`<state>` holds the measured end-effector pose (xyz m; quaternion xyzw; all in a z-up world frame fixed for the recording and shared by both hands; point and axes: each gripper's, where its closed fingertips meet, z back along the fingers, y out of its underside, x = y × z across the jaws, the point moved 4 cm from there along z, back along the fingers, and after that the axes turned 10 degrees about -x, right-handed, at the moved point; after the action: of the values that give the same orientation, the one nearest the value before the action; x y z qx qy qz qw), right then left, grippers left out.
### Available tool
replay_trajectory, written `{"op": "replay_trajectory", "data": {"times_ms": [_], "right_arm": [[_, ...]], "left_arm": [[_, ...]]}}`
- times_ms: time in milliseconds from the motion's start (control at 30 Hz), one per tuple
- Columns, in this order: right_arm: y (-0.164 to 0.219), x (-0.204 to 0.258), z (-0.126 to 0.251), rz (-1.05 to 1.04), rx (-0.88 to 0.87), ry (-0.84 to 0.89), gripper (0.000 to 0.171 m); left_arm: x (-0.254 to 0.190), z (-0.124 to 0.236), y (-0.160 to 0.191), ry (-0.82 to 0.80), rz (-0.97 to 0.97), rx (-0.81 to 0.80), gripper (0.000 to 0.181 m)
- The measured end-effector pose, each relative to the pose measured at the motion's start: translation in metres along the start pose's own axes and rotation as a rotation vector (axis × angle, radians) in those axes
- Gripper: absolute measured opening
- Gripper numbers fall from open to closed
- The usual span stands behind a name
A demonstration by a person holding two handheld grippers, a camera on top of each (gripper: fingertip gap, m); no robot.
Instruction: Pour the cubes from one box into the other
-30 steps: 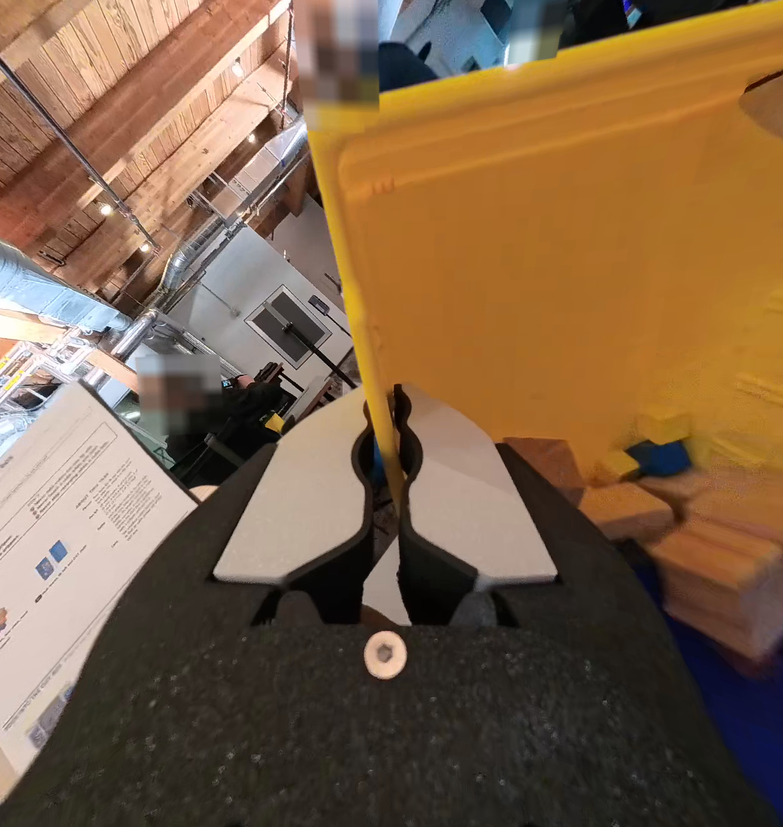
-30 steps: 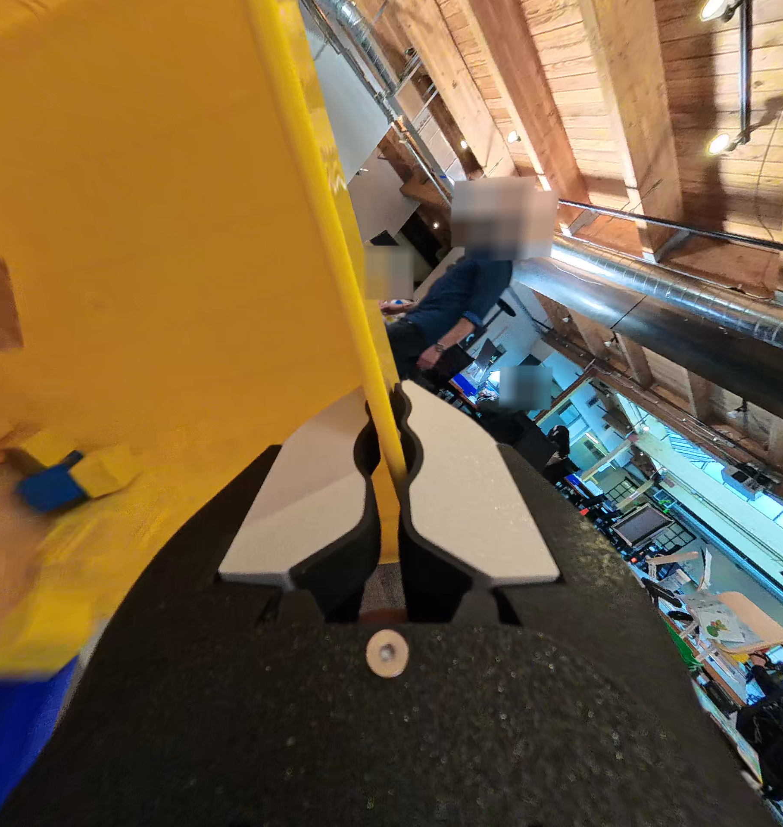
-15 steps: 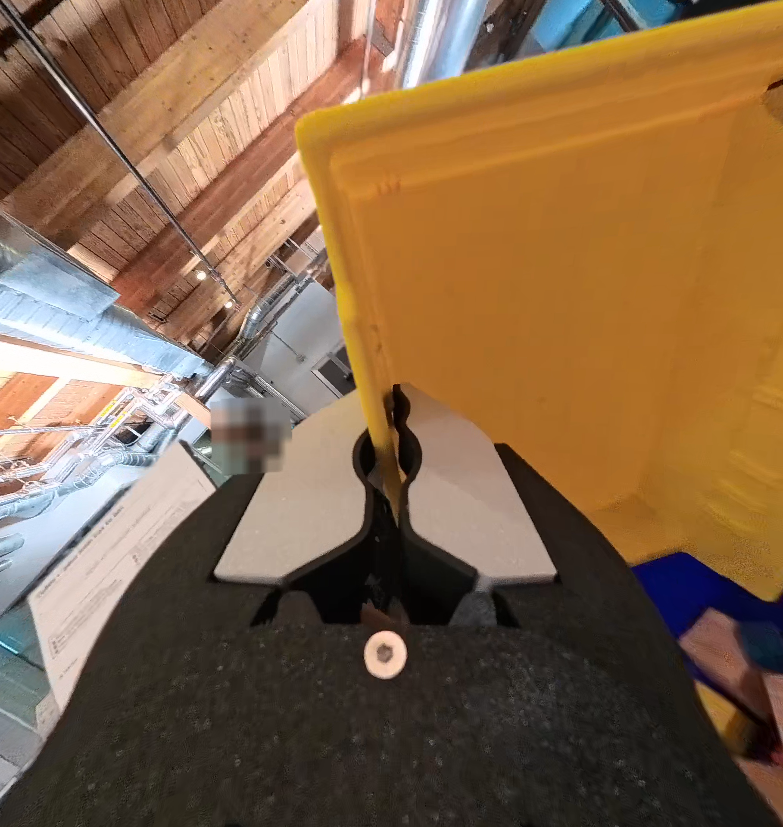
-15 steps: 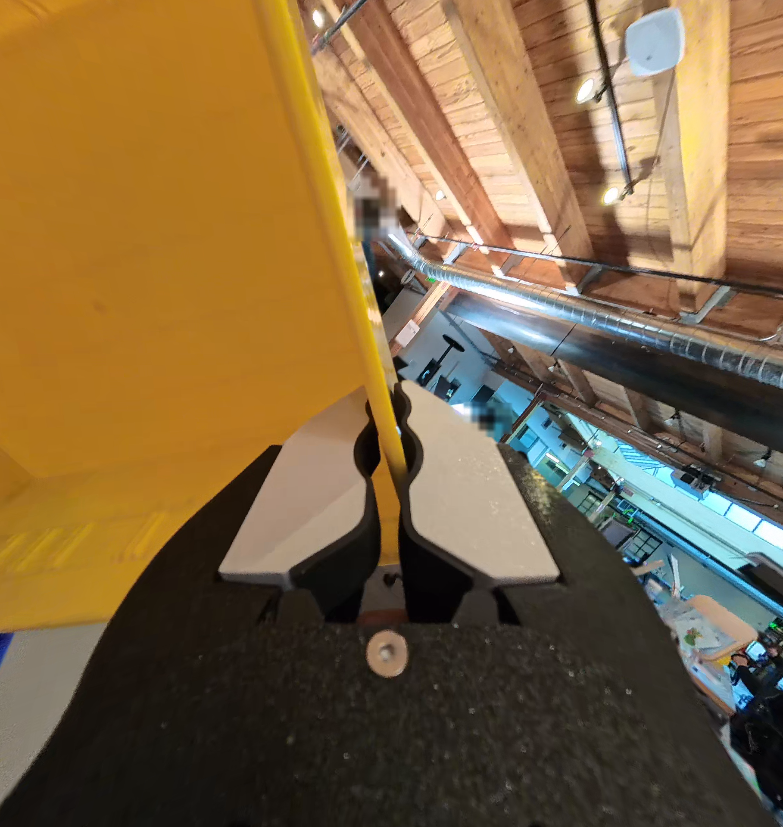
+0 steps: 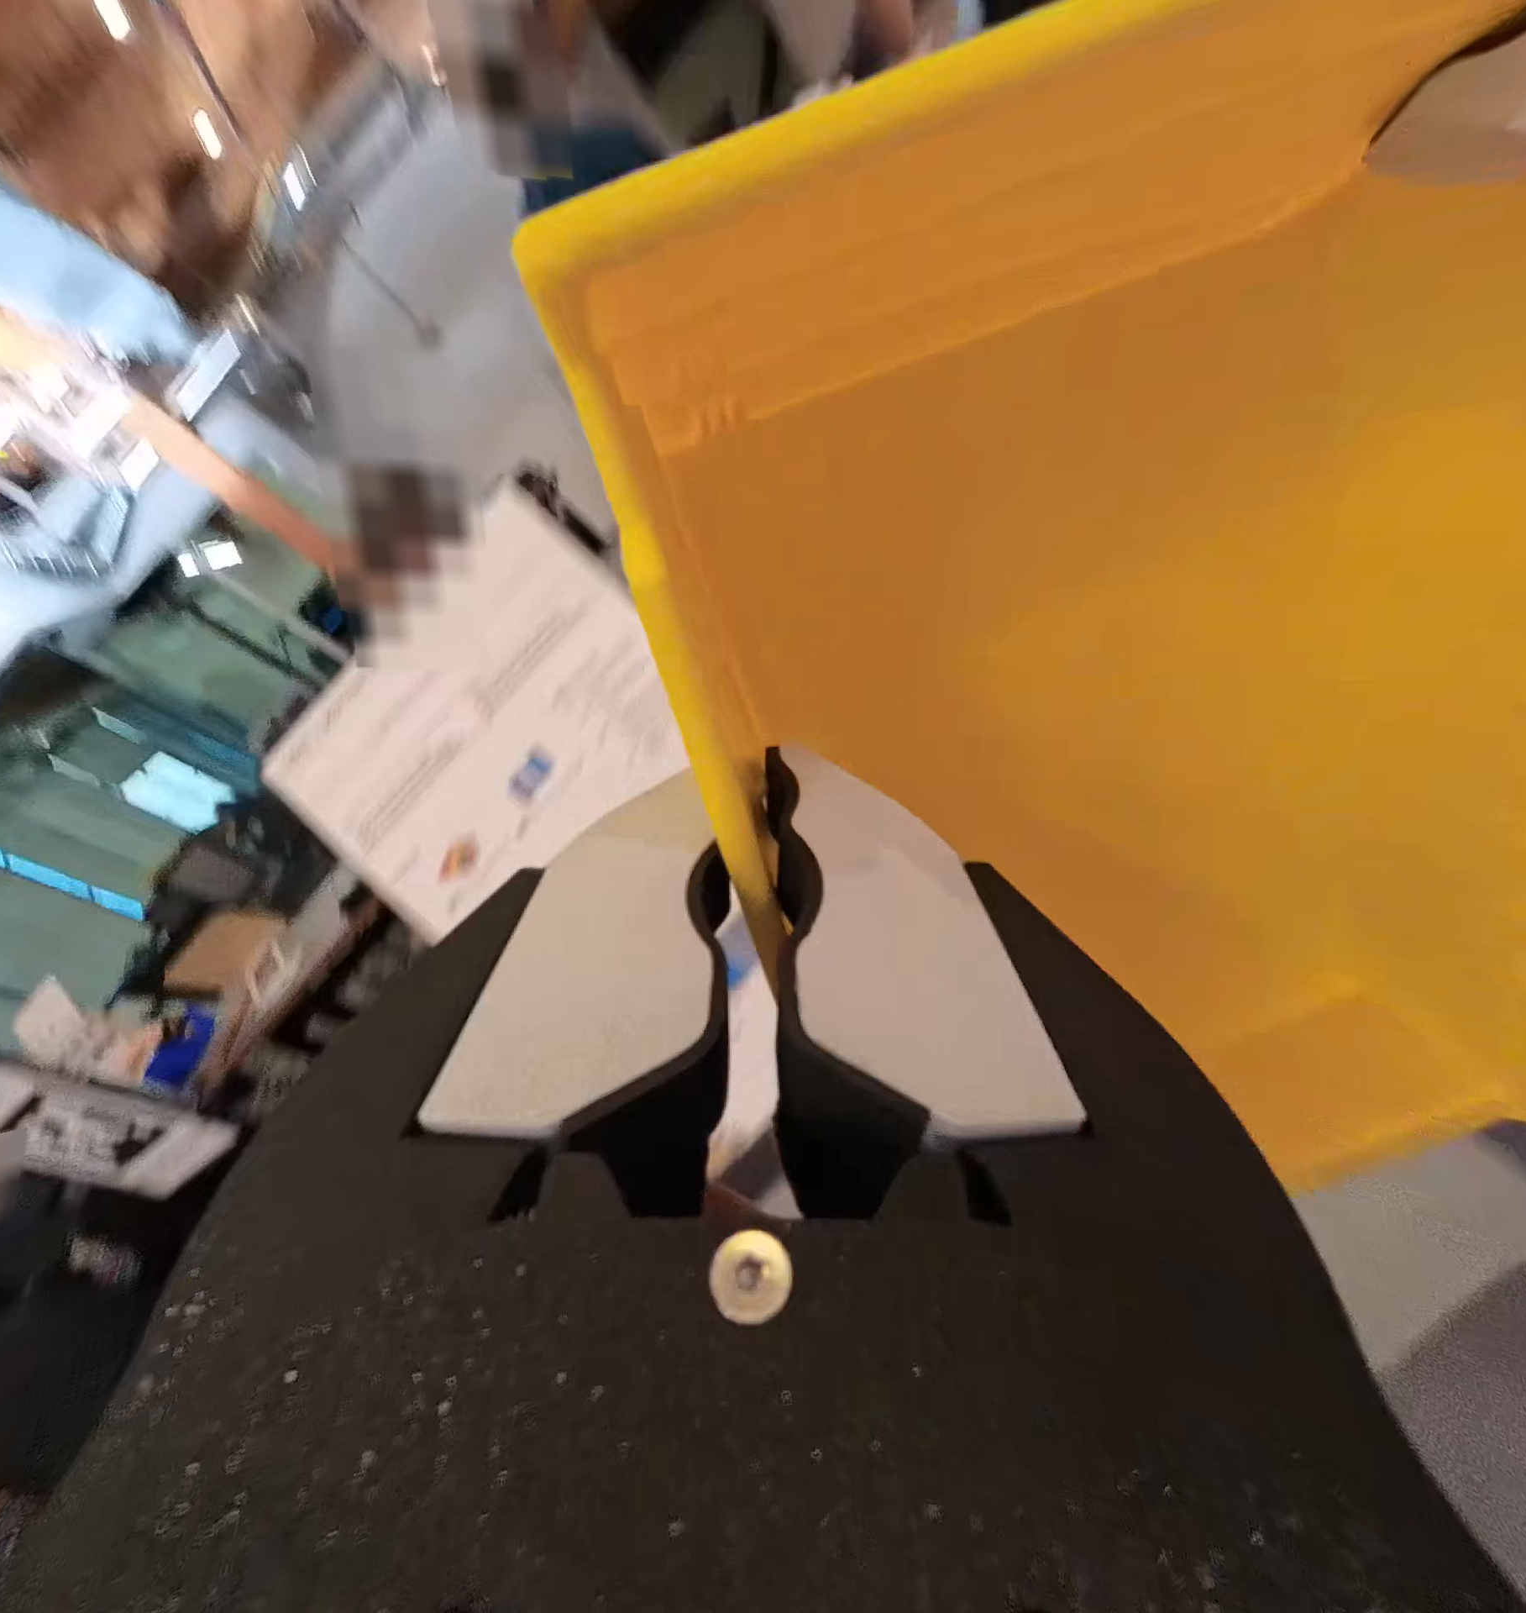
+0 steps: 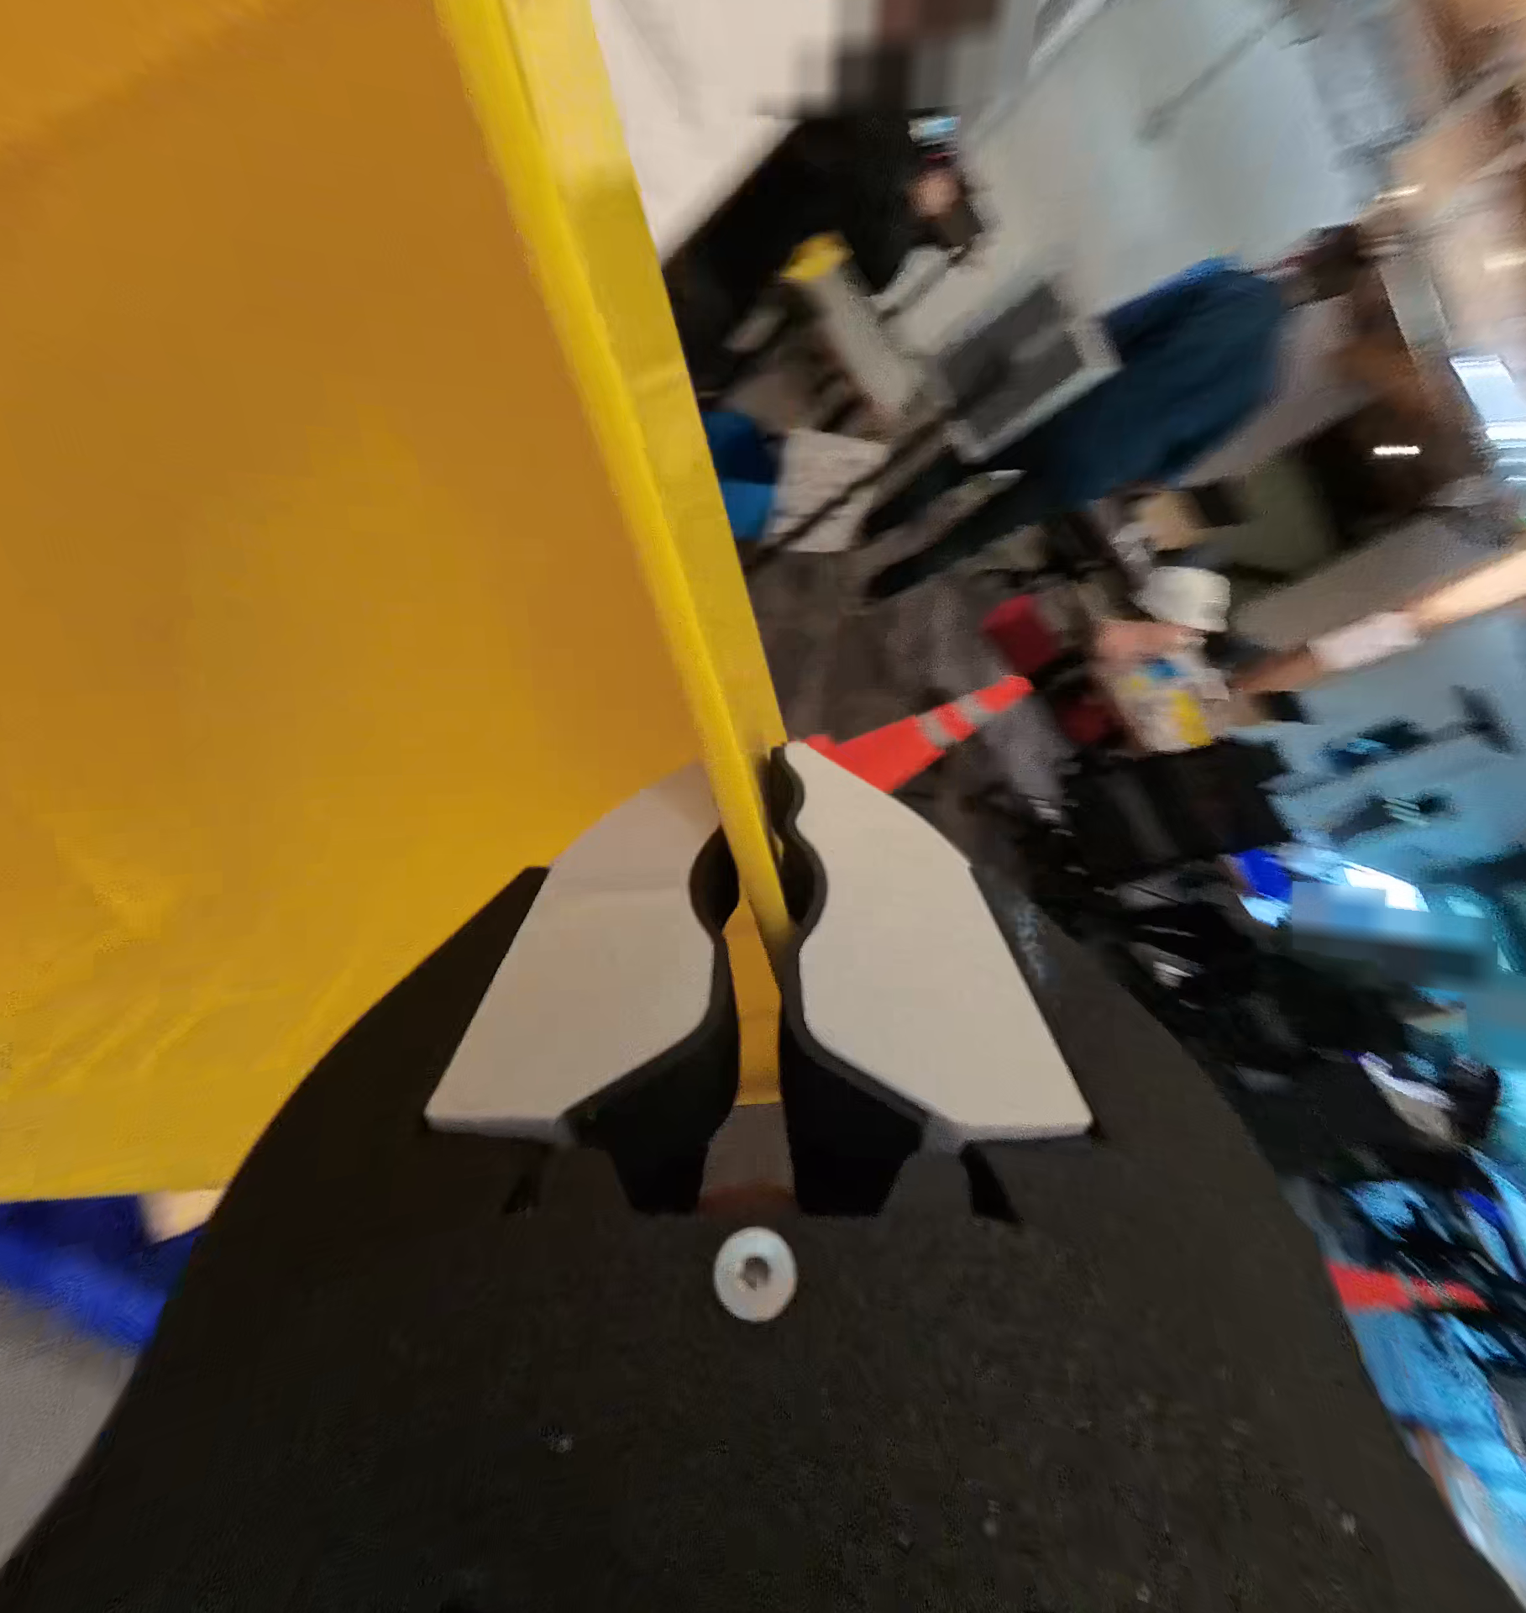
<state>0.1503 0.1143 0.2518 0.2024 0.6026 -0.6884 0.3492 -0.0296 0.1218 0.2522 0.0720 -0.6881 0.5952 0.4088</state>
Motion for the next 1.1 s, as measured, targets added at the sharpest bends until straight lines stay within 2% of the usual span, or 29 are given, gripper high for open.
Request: {"op": "replay_trajectory", "data": {"times_ms": [133, 200, 367, 433, 533, 667, 833, 1000, 1100], "right_arm": [[-0.077, 0.127, -0.063, 0.091, 0.103, -0.510, 0.004], [-0.111, 0.202, -0.097, 0.131, 0.124, -0.683, 0.003], [-0.161, 0.369, -0.172, 0.214, 0.240, -0.947, 0.003], [-0.167, 0.415, -0.199, 0.314, 0.318, -1.009, 0.003], [-0.175, 0.462, -0.236, 0.360, 0.406, -1.084, 0.003], [-0.175, 0.504, -0.280, 0.409, 0.478, -1.130, 0.002], [-0.157, 0.543, -0.311, 0.375, 0.474, -1.253, 0.003], [-0.138, 0.560, -0.323, 0.364, 0.537, -1.307, 0.002], [-0.140, 0.560, -0.327, 0.321, 0.481, -1.286, 0.005]], "left_arm": [[0.074, 0.071, 0.111, 0.026, 0.055, 0.353, 0.005], [0.103, 0.109, 0.177, 0.045, 0.156, 0.519, 0.005], [0.142, 0.166, 0.343, 0.061, 0.415, 0.819, 0.005], [0.142, 0.174, 0.398, 0.113, 0.548, 0.908, 0.005], [0.149, 0.172, 0.459, 0.146, 0.673, 0.970, 0.005], [0.160, 0.159, 0.517, 0.188, 0.702, 1.008, 0.005], [0.156, 0.148, 0.565, 0.292, 0.789, 1.070, 0.005], [0.140, 0.137, 0.589, 0.310, 0.846, 1.058, 0.005], [0.139, 0.138, 0.589, 0.297, 0.893, 1.008, 0.008]]}}
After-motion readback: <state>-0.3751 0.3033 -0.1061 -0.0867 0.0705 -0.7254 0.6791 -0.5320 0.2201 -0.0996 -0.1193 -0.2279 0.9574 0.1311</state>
